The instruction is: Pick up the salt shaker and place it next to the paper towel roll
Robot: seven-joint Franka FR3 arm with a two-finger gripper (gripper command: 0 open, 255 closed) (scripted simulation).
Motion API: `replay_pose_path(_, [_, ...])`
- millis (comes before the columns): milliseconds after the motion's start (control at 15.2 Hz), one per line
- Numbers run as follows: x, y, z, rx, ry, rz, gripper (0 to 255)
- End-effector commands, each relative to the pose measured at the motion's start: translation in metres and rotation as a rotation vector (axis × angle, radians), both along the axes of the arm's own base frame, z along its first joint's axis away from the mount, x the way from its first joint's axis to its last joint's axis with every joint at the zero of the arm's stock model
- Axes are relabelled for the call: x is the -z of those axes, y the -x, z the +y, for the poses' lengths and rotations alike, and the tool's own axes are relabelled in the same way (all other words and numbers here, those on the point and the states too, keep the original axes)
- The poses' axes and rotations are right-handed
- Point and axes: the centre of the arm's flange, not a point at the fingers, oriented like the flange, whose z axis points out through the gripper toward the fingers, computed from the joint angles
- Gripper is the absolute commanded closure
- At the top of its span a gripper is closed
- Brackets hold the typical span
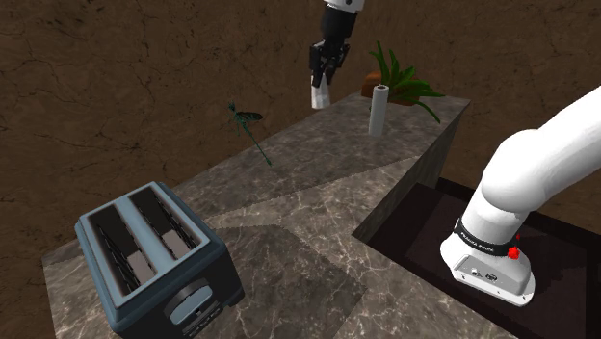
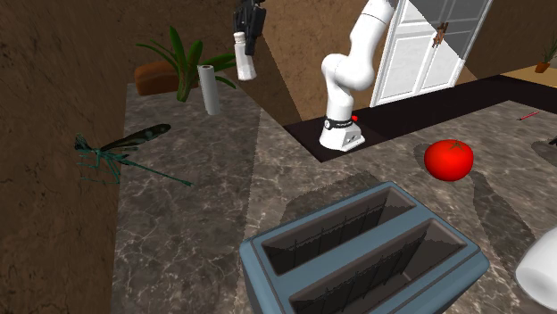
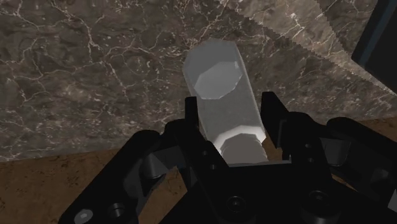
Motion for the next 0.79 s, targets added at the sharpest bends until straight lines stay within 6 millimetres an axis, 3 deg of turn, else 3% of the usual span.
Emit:
replay_pose_path(0, [-0.001, 0.000, -0.027, -0.002, 0.000, 0.000, 255])
replay_pose_path(726, [-0.001, 0.010, -0.172, -0.002, 0.000, 0.000, 255])
